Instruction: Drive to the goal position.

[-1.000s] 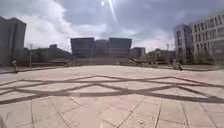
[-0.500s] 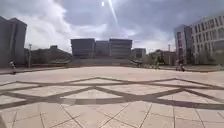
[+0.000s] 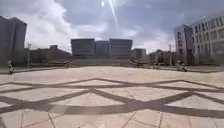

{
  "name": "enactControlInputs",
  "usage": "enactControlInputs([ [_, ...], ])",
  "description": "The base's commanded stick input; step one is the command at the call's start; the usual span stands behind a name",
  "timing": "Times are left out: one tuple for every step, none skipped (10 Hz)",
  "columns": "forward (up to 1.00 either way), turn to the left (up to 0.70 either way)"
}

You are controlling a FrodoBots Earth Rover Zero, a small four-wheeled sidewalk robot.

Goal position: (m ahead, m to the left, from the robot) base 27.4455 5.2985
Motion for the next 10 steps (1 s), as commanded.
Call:
enactControlInputs([
  [0.7,0.04],
  [0.7,0.01],
  [0.7,0.0],
  [0.7,0.0],
  [0.7,0.0],
  [0.7,0.0],
  [0.7,0.0],
  [0.7,0.0],
  [0.7,-0.02],
  [0.7,-0.07],
])
